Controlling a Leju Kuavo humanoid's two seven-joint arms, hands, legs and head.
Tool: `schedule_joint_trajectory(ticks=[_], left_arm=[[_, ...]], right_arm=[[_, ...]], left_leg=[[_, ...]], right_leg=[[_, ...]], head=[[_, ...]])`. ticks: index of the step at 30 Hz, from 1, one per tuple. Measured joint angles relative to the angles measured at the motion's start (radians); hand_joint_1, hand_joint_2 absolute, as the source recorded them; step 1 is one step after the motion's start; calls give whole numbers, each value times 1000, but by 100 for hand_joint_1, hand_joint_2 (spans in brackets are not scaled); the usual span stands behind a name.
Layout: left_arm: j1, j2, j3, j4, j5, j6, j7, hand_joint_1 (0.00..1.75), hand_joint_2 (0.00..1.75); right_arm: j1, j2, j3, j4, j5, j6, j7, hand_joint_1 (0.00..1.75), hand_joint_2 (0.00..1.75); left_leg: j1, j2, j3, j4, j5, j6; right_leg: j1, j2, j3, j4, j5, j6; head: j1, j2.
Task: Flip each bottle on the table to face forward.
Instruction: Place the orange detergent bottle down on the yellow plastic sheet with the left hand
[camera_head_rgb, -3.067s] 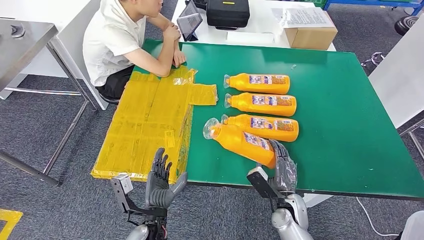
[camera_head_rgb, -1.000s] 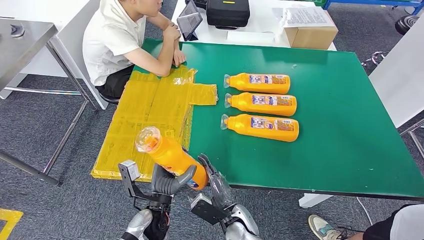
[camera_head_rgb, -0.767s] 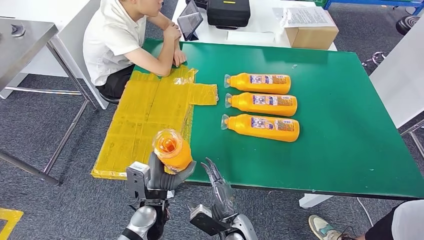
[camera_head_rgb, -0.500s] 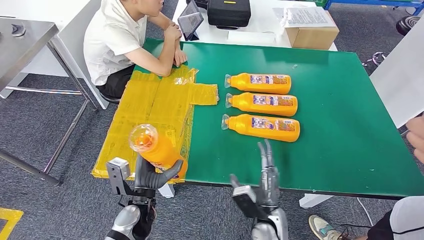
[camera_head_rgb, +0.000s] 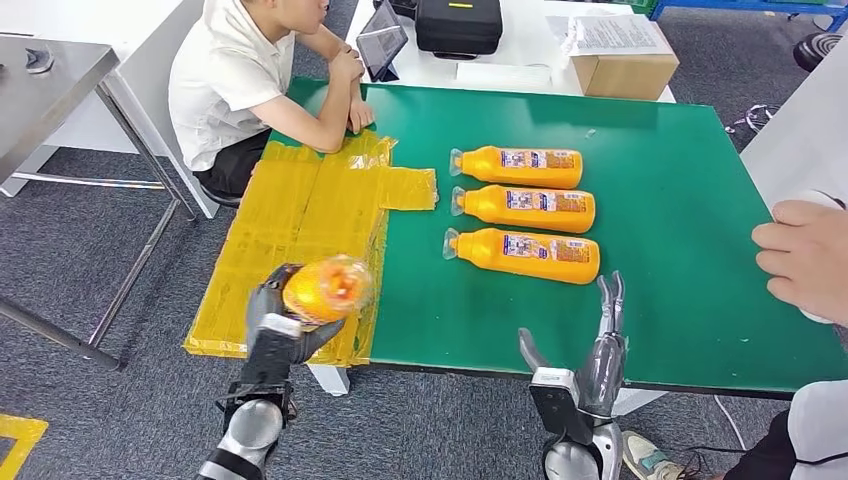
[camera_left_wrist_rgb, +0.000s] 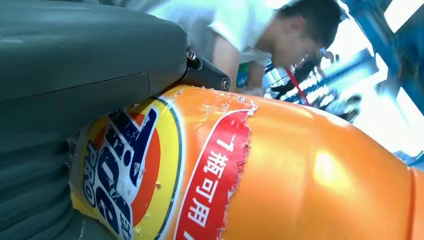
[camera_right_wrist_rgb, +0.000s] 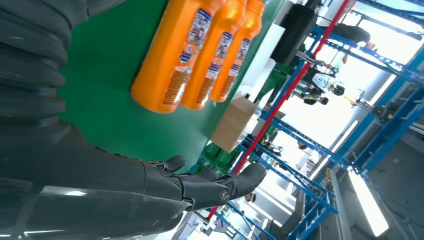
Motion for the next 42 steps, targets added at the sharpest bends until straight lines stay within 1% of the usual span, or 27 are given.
schedule_joint_trajectory(ticks=[2,5,9,12,14,15,18,19,22,24,29,32,33,35,39,42], left_arm=[[-47,19,-17,88,-170,30,61,175,175],[-109,35,-29,219,-298,23,120,175,175],[-180,49,-53,345,-382,4,161,175,175],[-232,57,-73,418,-441,-40,186,175,175],[-259,60,-81,455,-465,-75,186,175,175],[-271,61,-82,470,-467,-95,179,165,175],[-302,62,-82,500,-450,-166,156,37,175],[-311,62,-82,507,-438,-195,148,3,175],[-336,60,-76,521,-373,-309,111,2,175],[-345,58,-69,526,-332,-367,91,2,175],[-347,51,-64,536,-308,-405,75,0,175],[-349,45,-56,540,-258,-490,52,0,175],[-351,44,-53,541,-246,-525,50,0,175],[-358,42,-52,546,-249,-566,59,0,175],[-386,40,-66,574,-266,-589,94,0,175],[-402,40,-76,595,-269,-593,104,0,175]], right_arm=[[-3,1,12,-2,-5,0,0,0,175],[-9,1,28,-1,-15,0,0,0,175],[-16,0,44,1,-23,0,0,0,175],[-22,-4,59,6,-37,0,0,0,175],[-27,-8,70,9,-47,0,0,0,175],[-30,-11,75,10,-53,0,0,0,175],[-39,-19,93,17,-70,0,0,0,175],[-42,-22,100,20,-75,0,0,0,175],[-49,-30,122,27,-86,0,0,0,175],[-52,-34,133,32,-91,0,0,0,175],[-55,-41,148,39,-93,0,0,0,175],[-59,-46,158,43,-98,0,0,0,175],[-61,-48,162,45,-101,0,0,0,175],[-67,-51,167,49,-105,0,0,0,175],[-79,-57,173,61,-114,0,0,0,175],[-85,-59,176,69,-115,0,0,0,175]], left_leg=[[0,0,0,0,1,0],[0,0,0,0,1,0],[0,0,1,0,1,0],[0,-1,2,0,1,0],[0,-1,4,0,1,0],[0,-2,5,0,1,0],[0,-6,8,0,1,-1],[0,-7,9,0,2,-1],[0,-10,10,-1,4,-1],[0,-10,11,-1,4,-1],[0,-10,11,0,4,-1],[0,-10,11,0,4,-1],[0,-10,11,0,4,-1],[0,-10,10,0,4,-1],[0,-10,10,-1,4,-1],[0,-10,11,-1,4,-1]], right_leg=[[0,0,0,0,0,0],[0,0,0,0,1,0],[0,0,2,0,1,0],[0,0,3,0,0,0],[0,-1,4,0,0,0],[0,-1,5,0,0,0],[0,-5,9,0,-1,-1],[0,-6,10,0,-1,-1],[0,-8,12,0,-1,-2],[0,-8,13,0,-1,-2],[0,-8,13,0,0,-1],[0,-8,13,0,-1,-1],[0,-8,13,0,-1,-1],[0,-8,12,0,-1,-1],[0,-8,12,0,-1,-2],[0,-8,13,0,-1,-2]], head=[[0,0],[0,0],[0,0],[0,0],[0,0],[0,0],[0,0],[0,0],[0,0],[0,0],[0,0],[0,0],[0,0],[0,0],[0,0],[0,0]])
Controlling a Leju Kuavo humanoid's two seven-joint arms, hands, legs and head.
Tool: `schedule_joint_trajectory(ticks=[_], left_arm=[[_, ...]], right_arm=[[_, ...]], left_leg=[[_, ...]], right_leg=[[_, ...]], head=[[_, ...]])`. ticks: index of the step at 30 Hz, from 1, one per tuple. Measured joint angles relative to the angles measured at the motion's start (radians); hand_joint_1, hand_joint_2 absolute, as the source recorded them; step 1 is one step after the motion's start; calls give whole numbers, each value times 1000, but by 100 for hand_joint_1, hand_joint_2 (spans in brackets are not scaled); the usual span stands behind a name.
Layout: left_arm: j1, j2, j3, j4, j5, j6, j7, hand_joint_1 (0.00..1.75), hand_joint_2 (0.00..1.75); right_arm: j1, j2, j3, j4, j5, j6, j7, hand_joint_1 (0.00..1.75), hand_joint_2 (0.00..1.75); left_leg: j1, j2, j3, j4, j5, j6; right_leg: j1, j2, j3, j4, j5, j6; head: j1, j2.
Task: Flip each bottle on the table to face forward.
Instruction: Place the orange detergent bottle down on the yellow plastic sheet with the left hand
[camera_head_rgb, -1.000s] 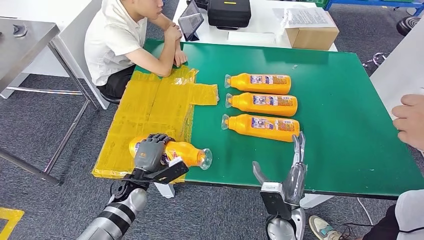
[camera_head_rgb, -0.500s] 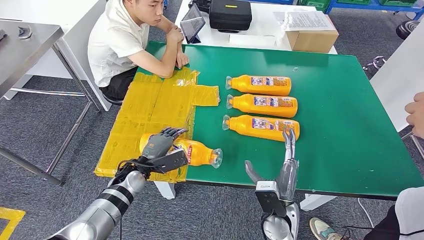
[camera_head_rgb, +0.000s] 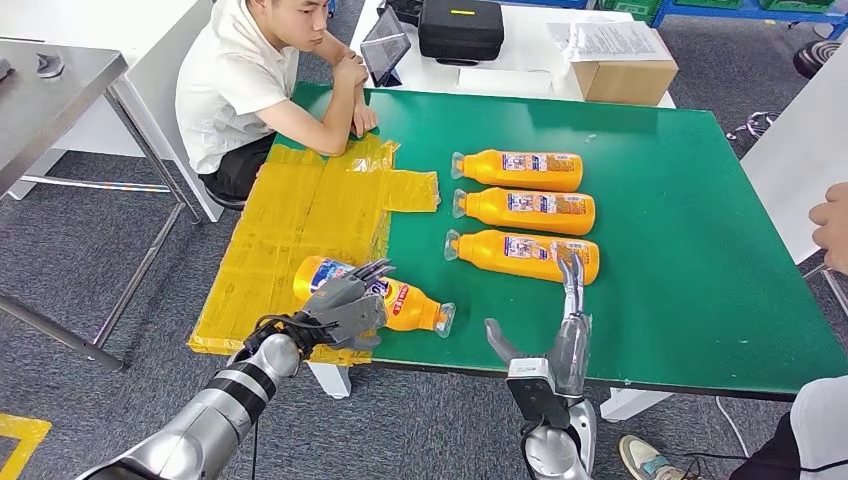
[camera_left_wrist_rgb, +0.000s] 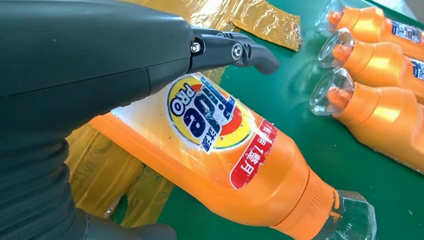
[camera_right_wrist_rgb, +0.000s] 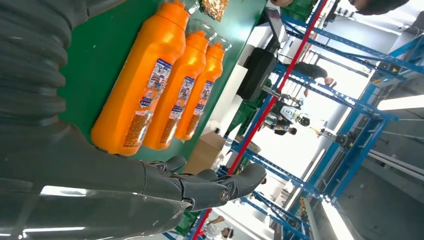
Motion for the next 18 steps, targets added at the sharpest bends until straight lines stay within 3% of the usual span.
schedule_joint_trajectory(ticks=[13,18], left_arm=[[-36,-11,-20,63,11,12,2,0,175],[-9,-26,-22,40,61,55,-70,0,175]], right_arm=[[-6,-3,1,37,-3,0,0,0,175],[-3,-3,0,40,11,0,0,0,175]], left_leg=[[0,0,2,0,0,0],[0,0,1,0,0,0]], right_leg=[[0,0,2,0,0,0],[0,0,1,0,0,0]], head=[[0,0],[0,0]])
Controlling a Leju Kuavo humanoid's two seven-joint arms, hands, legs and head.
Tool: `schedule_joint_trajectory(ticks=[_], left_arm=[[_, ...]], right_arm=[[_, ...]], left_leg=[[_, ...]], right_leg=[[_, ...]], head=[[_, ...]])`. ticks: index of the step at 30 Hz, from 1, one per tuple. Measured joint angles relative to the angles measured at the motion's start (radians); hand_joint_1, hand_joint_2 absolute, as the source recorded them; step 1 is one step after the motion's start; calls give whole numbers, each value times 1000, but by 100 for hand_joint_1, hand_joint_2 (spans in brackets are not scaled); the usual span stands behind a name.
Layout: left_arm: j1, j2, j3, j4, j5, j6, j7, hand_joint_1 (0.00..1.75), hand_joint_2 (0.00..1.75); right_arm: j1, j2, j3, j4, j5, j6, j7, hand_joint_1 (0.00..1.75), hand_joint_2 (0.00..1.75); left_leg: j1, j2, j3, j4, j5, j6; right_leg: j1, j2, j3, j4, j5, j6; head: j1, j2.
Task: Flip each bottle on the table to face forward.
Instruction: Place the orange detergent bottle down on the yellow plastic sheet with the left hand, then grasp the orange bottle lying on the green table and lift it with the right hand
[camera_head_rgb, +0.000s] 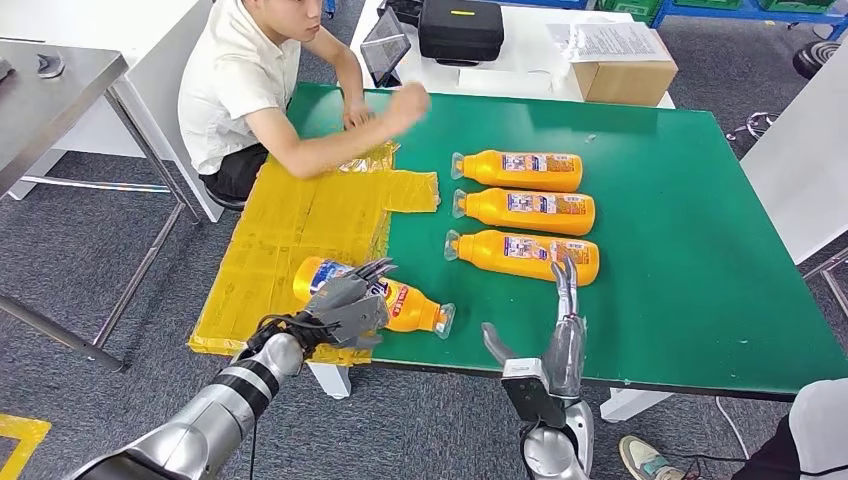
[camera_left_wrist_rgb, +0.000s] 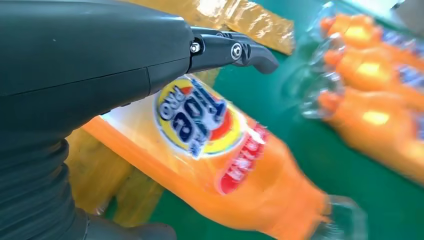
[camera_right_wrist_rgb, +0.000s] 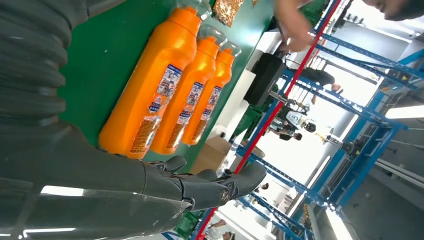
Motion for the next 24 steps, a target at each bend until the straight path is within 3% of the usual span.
schedule_joint_trajectory(ticks=[7,16,18,20,22,24], left_arm=[[163,-26,15,-216,272,-88,-98,0,175],[301,-60,17,-482,427,-57,-160,0,175],[319,-64,10,-524,459,-45,-163,0,175],[338,-69,-3,-560,483,-30,-160,0,175],[357,-78,-25,-585,492,-7,-153,0,175],[372,-88,-59,-597,491,21,-150,0,175]], right_arm=[[23,0,-7,-4,23,0,6,0,175],[38,0,-25,1,104,0,2,0,175],[35,4,-51,17,216,0,2,0,175],[32,13,-106,39,417,0,2,0,175],[25,24,-190,55,641,0,1,0,175],[12,30,-279,66,781,0,1,0,175]], left_leg=[[0,1,-8,0,0,0],[0,1,-14,1,0,0],[0,1,-14,1,0,0],[0,0,-14,1,0,0],[0,0,-15,1,0,0],[-1,-1,-15,1,0,0]], right_leg=[[0,0,-8,0,0,0],[0,0,-14,0,0,0],[0,0,-14,0,0,0],[0,0,-14,0,0,0],[0,0,-14,0,0,0],[-1,-1,-14,0,0,0]], head=[[0,0],[0,0],[0,0],[0,0],[0,0],[0,0]])
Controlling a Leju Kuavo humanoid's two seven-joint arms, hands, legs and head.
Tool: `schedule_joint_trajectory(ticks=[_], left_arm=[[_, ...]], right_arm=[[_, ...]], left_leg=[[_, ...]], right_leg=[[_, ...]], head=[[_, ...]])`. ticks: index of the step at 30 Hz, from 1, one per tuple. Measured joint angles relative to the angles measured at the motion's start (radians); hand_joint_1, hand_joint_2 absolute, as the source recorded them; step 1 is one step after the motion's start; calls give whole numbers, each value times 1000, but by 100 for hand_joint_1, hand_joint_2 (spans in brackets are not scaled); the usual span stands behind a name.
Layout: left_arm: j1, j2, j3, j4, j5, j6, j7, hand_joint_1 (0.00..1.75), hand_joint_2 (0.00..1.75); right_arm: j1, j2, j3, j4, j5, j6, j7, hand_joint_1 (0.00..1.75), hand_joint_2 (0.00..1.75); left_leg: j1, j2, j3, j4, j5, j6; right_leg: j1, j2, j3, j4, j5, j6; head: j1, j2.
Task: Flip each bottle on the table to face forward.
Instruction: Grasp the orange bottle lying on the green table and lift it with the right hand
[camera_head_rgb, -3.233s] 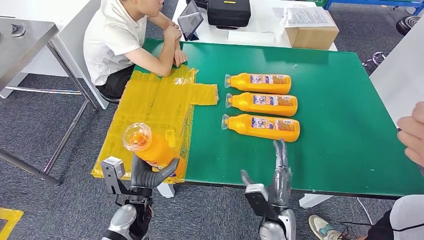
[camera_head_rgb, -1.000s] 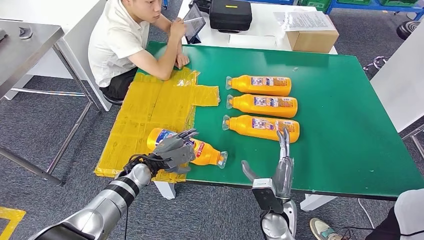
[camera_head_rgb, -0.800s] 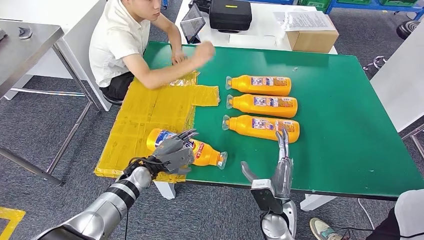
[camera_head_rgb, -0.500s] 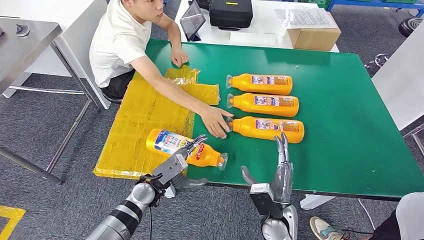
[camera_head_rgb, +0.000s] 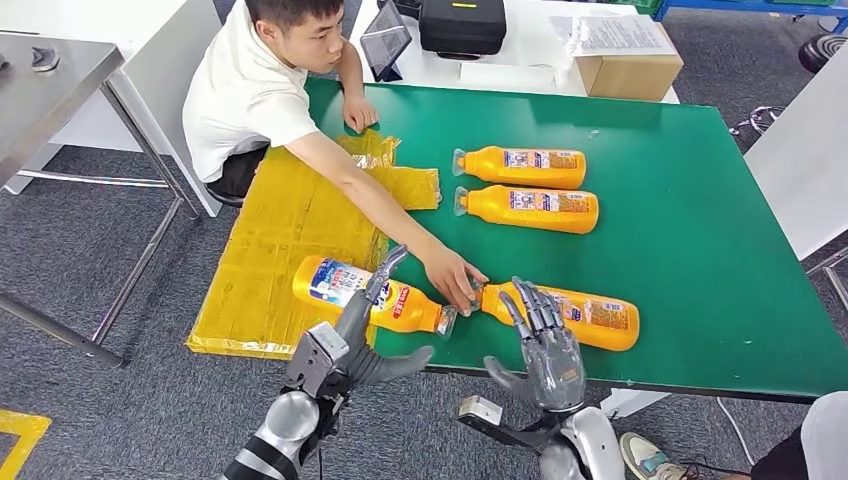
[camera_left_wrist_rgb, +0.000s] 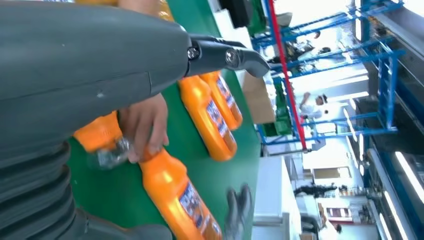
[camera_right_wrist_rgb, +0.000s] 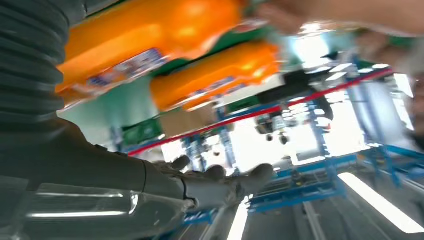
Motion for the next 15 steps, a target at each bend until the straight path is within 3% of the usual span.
schedule_joint_trajectory(ticks=[4,9,15], left_arm=[[17,-10,-61,-5,0,18,1,0,175],[23,-14,-95,-6,0,26,1,0,175],[25,-14,-151,-24,24,76,25,0,175]], right_arm=[[-22,2,-124,10,65,0,1,0,175],[-31,5,-185,17,97,0,15,0,175],[-63,-45,-179,80,154,0,254,0,175]], left_leg=[[-2,0,0,0,0,0],[-2,0,0,0,0,0],[-2,0,0,0,0,1]], right_leg=[[-2,-1,0,0,0,1],[-1,-1,-1,0,0,1],[-2,-1,0,0,0,1]], head=[[0,0],[0,0],[0,0]])
